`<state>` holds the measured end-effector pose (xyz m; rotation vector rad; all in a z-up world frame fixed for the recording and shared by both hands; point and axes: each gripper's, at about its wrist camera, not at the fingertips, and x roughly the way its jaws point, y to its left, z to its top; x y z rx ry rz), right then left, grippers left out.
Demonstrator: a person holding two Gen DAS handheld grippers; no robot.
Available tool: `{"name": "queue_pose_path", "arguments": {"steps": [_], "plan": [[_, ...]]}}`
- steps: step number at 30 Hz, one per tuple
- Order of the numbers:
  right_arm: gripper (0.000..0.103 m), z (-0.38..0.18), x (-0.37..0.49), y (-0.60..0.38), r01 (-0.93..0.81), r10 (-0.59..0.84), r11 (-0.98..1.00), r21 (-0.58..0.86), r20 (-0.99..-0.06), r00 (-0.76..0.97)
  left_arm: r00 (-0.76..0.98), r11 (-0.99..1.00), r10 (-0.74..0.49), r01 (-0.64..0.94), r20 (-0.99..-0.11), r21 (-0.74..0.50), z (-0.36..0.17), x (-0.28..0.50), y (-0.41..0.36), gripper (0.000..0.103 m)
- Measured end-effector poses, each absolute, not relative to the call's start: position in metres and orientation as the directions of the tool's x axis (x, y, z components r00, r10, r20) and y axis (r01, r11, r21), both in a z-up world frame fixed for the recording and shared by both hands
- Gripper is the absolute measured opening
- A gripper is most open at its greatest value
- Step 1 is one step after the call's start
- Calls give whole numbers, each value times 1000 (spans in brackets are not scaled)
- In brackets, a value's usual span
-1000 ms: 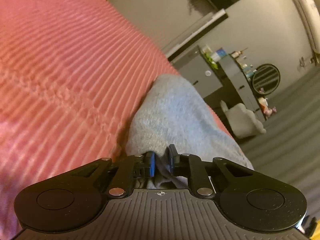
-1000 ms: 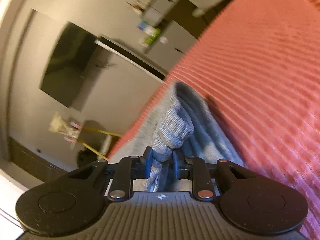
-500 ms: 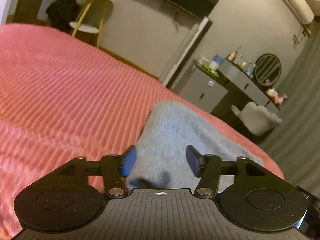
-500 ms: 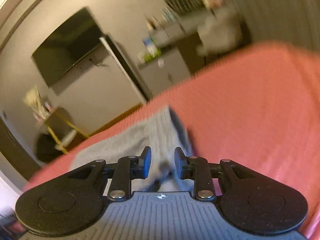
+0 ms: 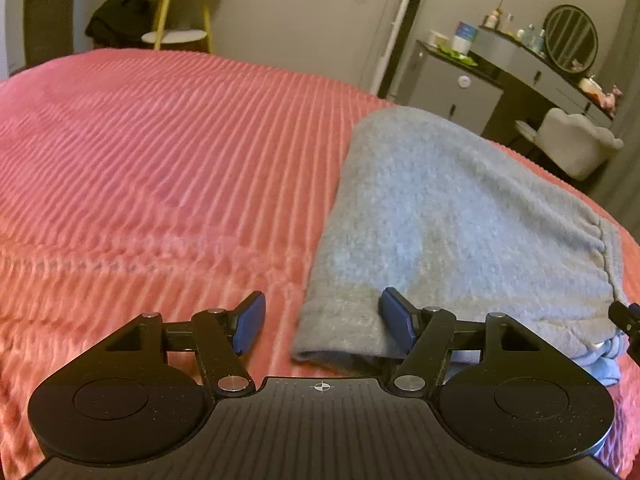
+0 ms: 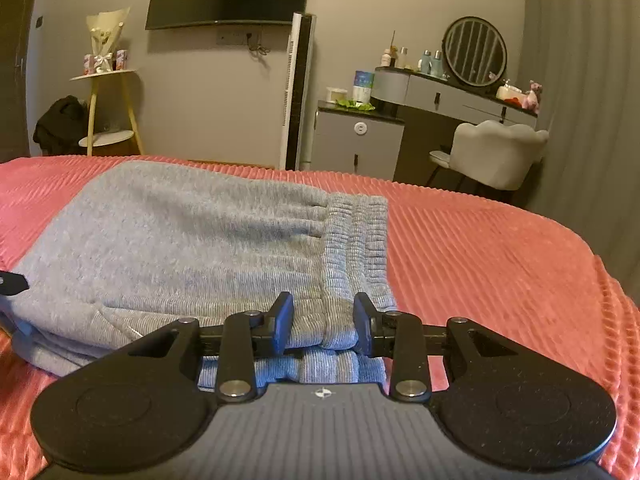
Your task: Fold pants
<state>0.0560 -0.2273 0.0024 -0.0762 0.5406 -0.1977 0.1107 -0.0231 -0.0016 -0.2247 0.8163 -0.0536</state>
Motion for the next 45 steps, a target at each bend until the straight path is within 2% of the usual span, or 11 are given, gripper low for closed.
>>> {"name": "queue_pose_path", "arguments": {"steps": [12, 13, 15, 19, 25, 32, 35, 37, 39, 41, 45], "plan": [[32, -1, 47, -234, 193, -183, 981, -36, -527, 830, 694, 982, -94, -52, -714, -180, -3, 103, -17, 73], [35, -1, 43, -237, 204, -177, 979, -8, -534, 827, 691, 983, -80, -65, -719, -172, -4, 102, -15, 75], [58, -3, 41, -248, 262, -186, 964, 47, -583, 791, 679, 978, -72, -96, -730, -185, -3, 97, -10, 76], [58, -9, 31, -280, 320, -13, 872, 371, -636, 772, 606, 909, -214, -164, -766, -383, -12, 90, 17, 71], [64, -25, 20, -304, 298, 240, 604, 739, -525, 816, 623, 617, -514, -208, -590, -759, -30, 88, 54, 71], [68, -65, 29, -323, 293, 345, 328, 898, -403, 848, 593, 313, -697, -255, -404, -915, -66, 101, 53, 72], [70, -73, 30, -326, 271, 355, 267, 925, -355, 865, 660, 341, -617, -268, -430, -901, -67, 105, 55, 69], [68, -74, 31, -329, 256, 353, 261, 931, -339, 872, 696, 368, -556, -284, -455, -885, -66, 105, 61, 54], [51, -74, 28, -336, 246, 336, 259, 934, -326, 884, 687, 362, -540, -332, -487, -871, -71, 105, 66, 32], [41, -77, 23, -345, 281, 293, 247, 928, -347, 891, 690, 351, -533, -346, -490, -870, -74, 102, 69, 31], [40, -78, 16, -352, 325, 243, 258, 910, -387, 889, 692, 508, -475, -289, -543, -812, -55, 97, 59, 30]]}}
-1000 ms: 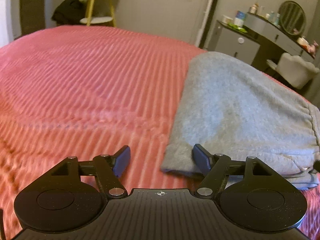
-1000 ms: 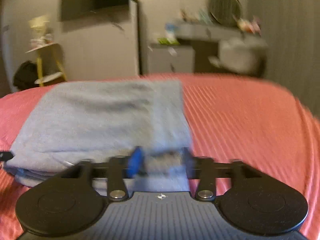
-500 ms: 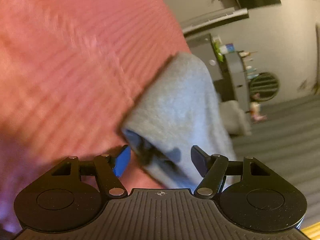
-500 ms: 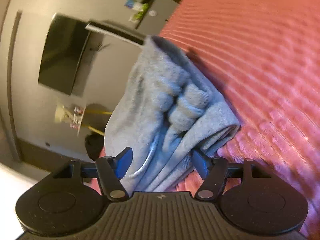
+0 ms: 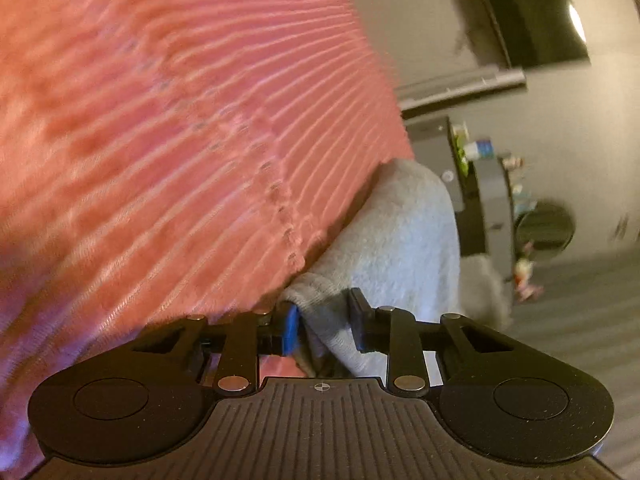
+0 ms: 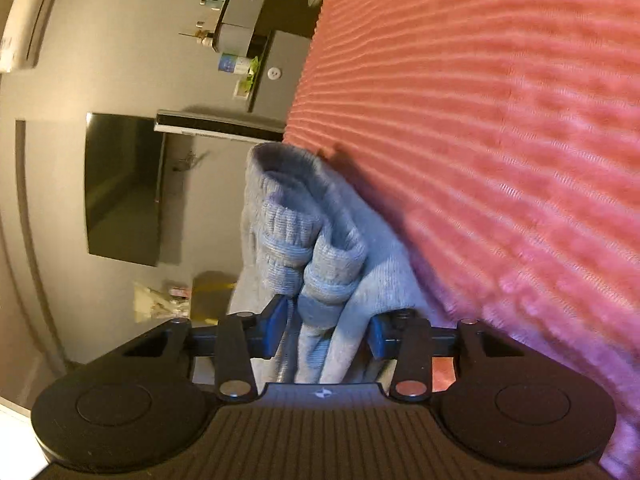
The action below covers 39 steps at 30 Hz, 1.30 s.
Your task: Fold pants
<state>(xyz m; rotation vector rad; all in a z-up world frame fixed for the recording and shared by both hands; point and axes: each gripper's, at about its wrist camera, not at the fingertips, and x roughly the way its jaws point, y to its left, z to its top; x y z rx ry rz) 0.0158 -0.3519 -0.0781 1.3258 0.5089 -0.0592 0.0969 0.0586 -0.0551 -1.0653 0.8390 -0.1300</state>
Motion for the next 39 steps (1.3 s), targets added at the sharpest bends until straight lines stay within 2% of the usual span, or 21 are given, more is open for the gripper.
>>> {"name": "queue_pose_path", "arguments": {"steps": [4, 5, 7, 9, 11, 12, 15, 17, 19, 21, 23, 24, 26, 28, 30, 33, 34, 36, 37, 39], "plan": [[35, -55, 14, -338, 373, 192, 471, 799, -506, 841, 699, 703, -371, -218, -611, -677, -15, 85, 46, 30], [35, -48, 12, -336, 394, 169, 502, 770, -534, 828, 719, 745, -313, -219, -621, -630, -4, 81, 44, 34], [35, -32, 4, -333, 400, 131, 553, 731, -551, 824, 794, 823, -160, -221, -587, -523, 20, 64, 41, 62], [38, -11, -2, -323, 343, 117, 622, 704, -517, 848, 843, 840, -134, -183, -521, -512, 35, 59, 37, 73], [40, 10, -4, -304, 279, 62, 738, 615, -473, 879, 830, 863, -186, -117, -525, -491, 39, 70, 23, 75], [44, 18, 2, -294, 255, 44, 790, 558, -466, 884, 811, 880, -198, -101, -550, -465, 37, 78, 14, 75], [45, 29, 27, -266, 181, 41, 889, 420, -469, 882, 761, 932, -169, -82, -626, -352, 21, 92, -11, 75], [49, 28, 40, -240, 144, -19, 965, 220, -490, 871, 705, 963, -130, -76, -698, -257, 4, 98, -21, 76], [53, 16, 50, -219, 138, -127, 990, -20, -533, 837, 726, 976, -100, -63, -681, -210, -2, 92, -19, 88], [55, -2, 51, -203, 135, -241, 964, -228, -540, 806, 726, 986, -78, -46, -683, -161, -1, 91, -20, 88], [55, -9, 48, -197, 109, -254, 952, -286, -540, 803, 735, 989, -63, -43, -675, -139, -2, 89, -25, 89], [63, -9, 51, -193, 108, -273, 942, -317, -542, 795, 743, 992, -46, -46, -668, -119, -2, 87, -28, 89], [73, -6, 59, -197, 141, -297, 944, -299, -576, 762, 751, 996, -26, -36, -660, -80, -2, 85, -36, 89], [73, -2, 63, -216, 175, -237, 972, -159, -625, 744, 746, 999, -11, -22, -666, -41, 2, 79, -38, 89], [80, 0, 56, -232, 206, -209, 975, -84, -658, 723, 724, 1000, 19, -27, -690, -2, 4, 75, -41, 89], [82, -2, 33, -241, 227, -247, 967, -119, -672, 699, 633, 1000, 13, -15, -774, 5, 1, 73, -42, 78], [84, 0, 24, -243, 226, -215, 971, -75, -684, 697, 615, 1000, -9, 1, -788, -10, 0, 69, -43, 78], [96, 5, 7, -248, 230, -126, 972, 53, -705, 698, 618, 999, -37, 35, -785, -19, 5, 57, -46, 78], [99, 7, 0, -247, 217, -84, 971, 101, -705, 704, 626, 999, -44, 52, -779, -15, 8, 51, -48, 81], [99, 11, -10, -236, 197, -73, 975, 99, -700, 711, 642, 997, -56, 71, -765, -13, 15, 38, -50, 84]]}}
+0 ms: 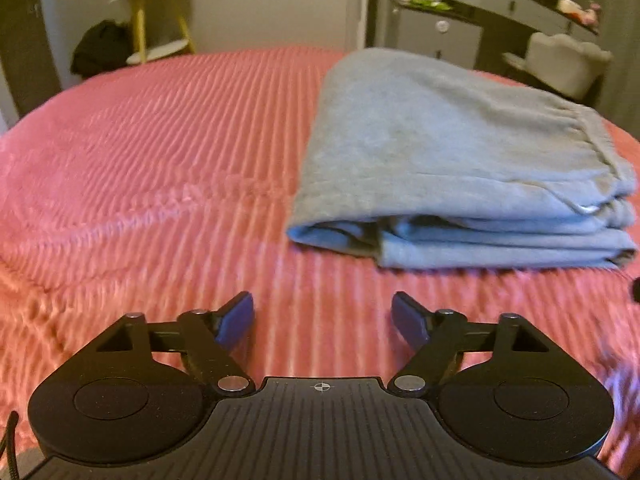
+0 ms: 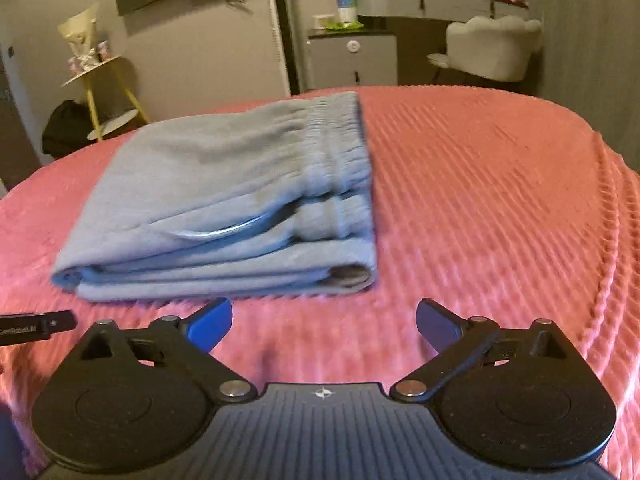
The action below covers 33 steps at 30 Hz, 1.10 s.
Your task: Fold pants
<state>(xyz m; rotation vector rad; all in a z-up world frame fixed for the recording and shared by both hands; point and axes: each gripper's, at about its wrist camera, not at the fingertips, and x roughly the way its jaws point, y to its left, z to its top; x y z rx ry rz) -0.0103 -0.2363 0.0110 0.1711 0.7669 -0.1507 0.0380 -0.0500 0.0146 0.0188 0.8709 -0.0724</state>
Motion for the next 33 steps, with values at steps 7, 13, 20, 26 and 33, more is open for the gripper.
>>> {"name": "queue_pose_path", "arguments": {"steps": [7, 13, 20, 26, 33], "plan": [[99, 11, -11, -191, 62, -79, 997, -50, -654, 752, 673, 995, -68, 96, -737, -5, 22, 20, -52, 94], [99, -1, -9, -172, 30, -74, 996, -79, -641, 764, 642, 997, -49, 77, -765, 1, 9, 32, -55, 94], [99, -3, -4, -173, 34, -74, 997, -74, -640, 765, 629, 998, -37, 63, -777, 4, 1, 40, -56, 94], [99, -5, -1, -182, 64, -80, 997, -49, -647, 758, 618, 997, -27, 74, -786, 23, -4, 44, -61, 94], [99, -5, -1, -182, 65, -86, 996, -57, -640, 763, 619, 997, -20, 75, -785, 34, -5, 43, -62, 94]]}}
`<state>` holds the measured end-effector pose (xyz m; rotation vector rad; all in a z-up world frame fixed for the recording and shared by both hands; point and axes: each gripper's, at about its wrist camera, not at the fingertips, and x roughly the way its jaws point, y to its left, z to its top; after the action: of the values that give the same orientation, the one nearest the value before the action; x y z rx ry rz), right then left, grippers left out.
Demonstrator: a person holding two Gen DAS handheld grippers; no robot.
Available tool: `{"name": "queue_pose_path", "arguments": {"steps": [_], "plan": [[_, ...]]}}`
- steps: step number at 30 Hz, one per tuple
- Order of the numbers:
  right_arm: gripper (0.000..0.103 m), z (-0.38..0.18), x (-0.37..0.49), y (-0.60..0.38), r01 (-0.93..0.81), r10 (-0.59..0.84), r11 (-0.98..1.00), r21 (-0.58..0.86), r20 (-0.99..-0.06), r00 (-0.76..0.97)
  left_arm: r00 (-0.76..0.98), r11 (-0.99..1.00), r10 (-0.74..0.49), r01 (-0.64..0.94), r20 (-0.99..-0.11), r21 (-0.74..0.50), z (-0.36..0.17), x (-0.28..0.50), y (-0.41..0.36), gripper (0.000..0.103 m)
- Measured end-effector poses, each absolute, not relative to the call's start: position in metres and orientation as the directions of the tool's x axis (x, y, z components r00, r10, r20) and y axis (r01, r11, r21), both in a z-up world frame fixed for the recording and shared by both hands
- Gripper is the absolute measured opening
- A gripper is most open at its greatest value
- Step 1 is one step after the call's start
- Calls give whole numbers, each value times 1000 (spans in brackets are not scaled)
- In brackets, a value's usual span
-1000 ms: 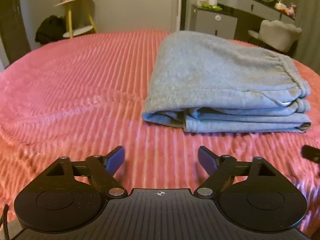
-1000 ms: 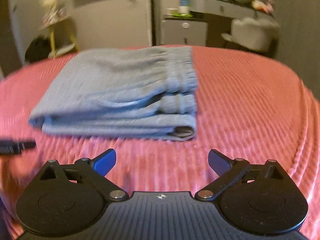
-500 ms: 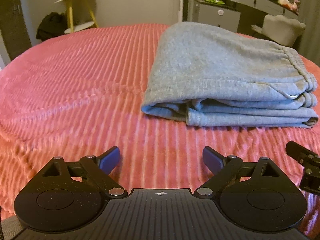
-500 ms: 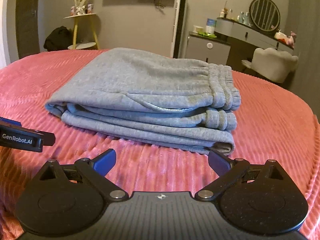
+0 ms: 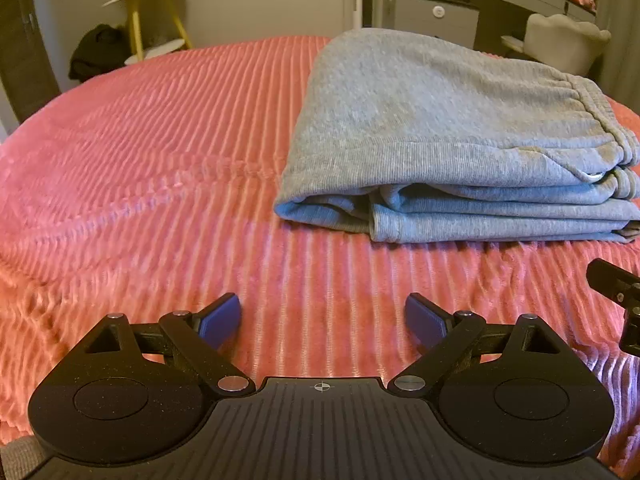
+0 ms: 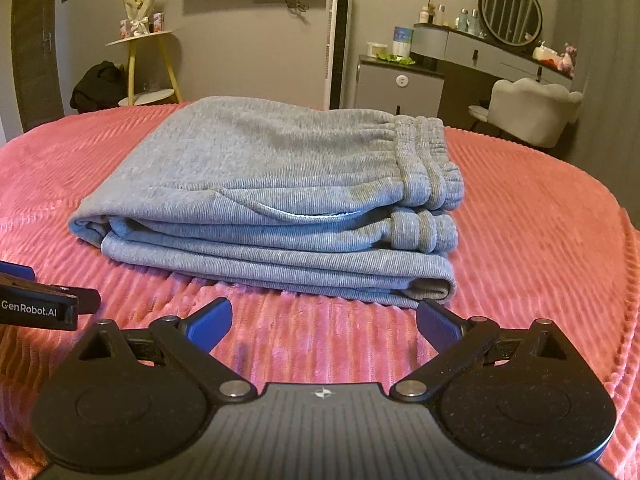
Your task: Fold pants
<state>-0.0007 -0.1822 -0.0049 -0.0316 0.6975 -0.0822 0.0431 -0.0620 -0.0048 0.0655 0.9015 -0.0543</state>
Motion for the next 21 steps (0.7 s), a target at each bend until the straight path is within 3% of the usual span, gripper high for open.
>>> {"name": "queue_pose_path", "arguments": {"steps": [21], "plan": [[99, -4, -1, -186, 82, -91, 996, -45, -649, 755, 613, 996, -16, 78, -790, 40, -6, 43, -65, 94]]}}
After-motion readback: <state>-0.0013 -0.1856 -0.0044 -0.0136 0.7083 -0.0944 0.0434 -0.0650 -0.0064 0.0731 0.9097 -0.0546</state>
